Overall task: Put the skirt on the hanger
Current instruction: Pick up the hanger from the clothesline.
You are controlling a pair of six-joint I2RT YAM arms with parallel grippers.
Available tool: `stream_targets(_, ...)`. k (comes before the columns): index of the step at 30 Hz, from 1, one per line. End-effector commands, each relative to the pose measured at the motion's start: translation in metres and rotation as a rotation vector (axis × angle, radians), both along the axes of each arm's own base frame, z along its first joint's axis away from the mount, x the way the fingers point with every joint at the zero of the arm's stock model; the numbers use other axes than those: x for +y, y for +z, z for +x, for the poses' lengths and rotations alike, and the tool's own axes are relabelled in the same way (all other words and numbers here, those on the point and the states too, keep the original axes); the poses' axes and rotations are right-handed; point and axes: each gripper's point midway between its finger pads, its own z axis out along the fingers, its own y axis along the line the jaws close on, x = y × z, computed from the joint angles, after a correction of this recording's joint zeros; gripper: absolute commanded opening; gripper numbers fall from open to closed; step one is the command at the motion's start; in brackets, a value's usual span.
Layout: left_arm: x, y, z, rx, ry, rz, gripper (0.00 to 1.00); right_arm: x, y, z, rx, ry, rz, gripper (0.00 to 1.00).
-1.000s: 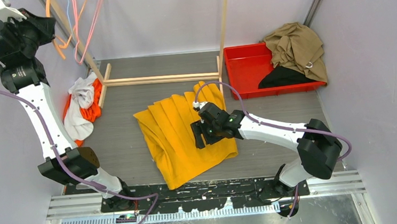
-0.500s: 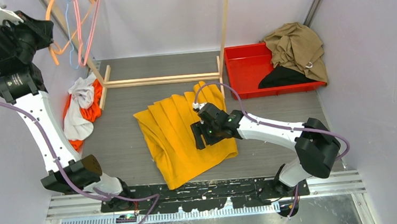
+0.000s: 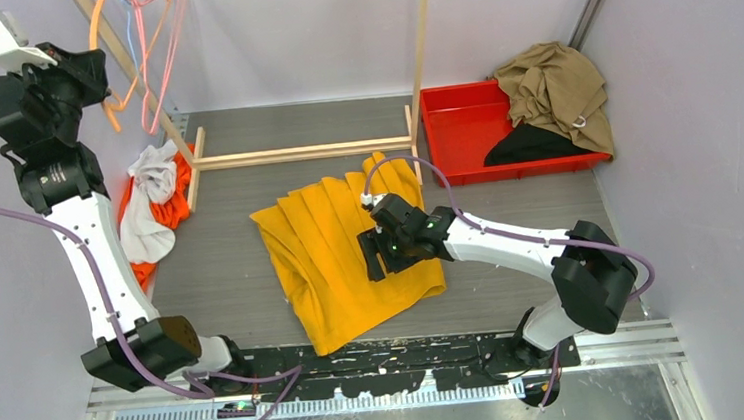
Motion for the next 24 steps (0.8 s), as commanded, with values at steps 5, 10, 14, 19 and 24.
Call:
stream_targets(5,-0.001,0.075,-0.007,-0.225,0.004,0.051,0.0,0.009,0.008,0.007,-0.016,-0.001,0.031,0.71)
stream_targets(10,-0.006,0.081,-0.02,-0.237,0.012,0.055,0.0,0.009,0.004,0.006,-0.007,0.002,0.027,0.71)
stream_targets(14,-0.01,0.083,-0.029,-0.231,0.014,0.065,0.0,0.011,0.001,0.005,0.0,0.003,0.031,0.71)
stream_targets(19,-0.014,0.084,-0.041,-0.224,0.025,0.079,0.0,0.013,-0.002,0.005,0.006,0.004,0.032,0.71)
stream_targets(24,-0.015,0.08,-0.044,-0.207,0.029,0.081,0.0,0.013,-0.005,0.003,0.015,0.01,0.029,0.71)
